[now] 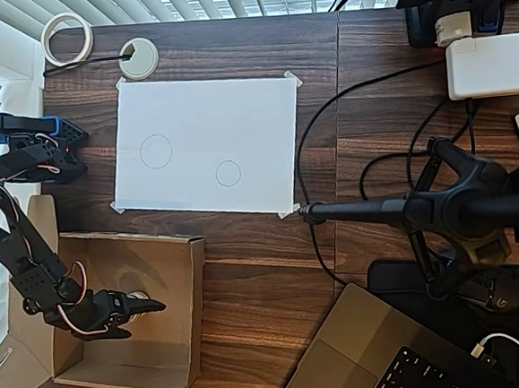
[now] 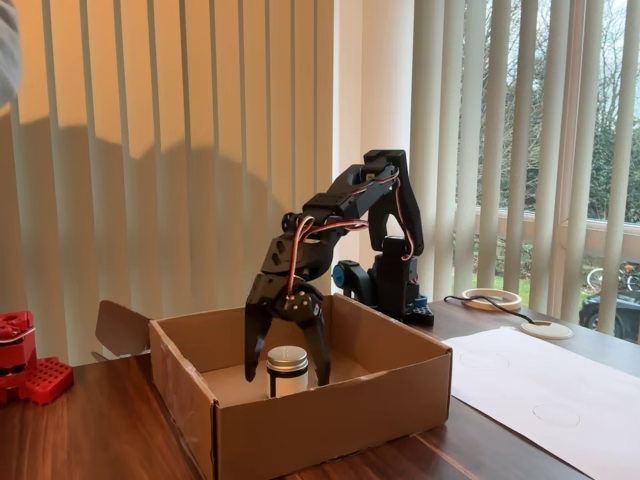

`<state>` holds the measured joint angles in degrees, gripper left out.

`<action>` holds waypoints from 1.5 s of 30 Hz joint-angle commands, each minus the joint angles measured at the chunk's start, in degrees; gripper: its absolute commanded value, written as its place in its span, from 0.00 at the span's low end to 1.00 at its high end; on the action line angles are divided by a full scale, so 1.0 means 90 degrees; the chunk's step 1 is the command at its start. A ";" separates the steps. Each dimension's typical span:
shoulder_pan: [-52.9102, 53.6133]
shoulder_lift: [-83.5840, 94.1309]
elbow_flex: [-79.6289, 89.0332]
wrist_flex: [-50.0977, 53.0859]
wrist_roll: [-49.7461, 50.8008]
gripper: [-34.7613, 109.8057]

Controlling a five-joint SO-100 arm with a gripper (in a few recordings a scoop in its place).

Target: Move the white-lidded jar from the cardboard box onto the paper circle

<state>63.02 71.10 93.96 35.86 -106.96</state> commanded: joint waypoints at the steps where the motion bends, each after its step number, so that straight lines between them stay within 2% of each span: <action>1: 0.0088 0.0303 -0.0313 0.0332 -0.0283 0.58; 18: 0.0342 0.0371 -0.0352 0.0469 -0.0996 0.56; 31: 0.0312 0.0371 -0.0195 0.0596 -0.1016 0.55; 39: 0.0195 0.0391 -0.0176 0.0605 -0.0781 0.52; 45: 0.0127 0.0459 -0.0088 0.0605 -0.0684 0.45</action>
<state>63.98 71.10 93.96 40.78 -113.12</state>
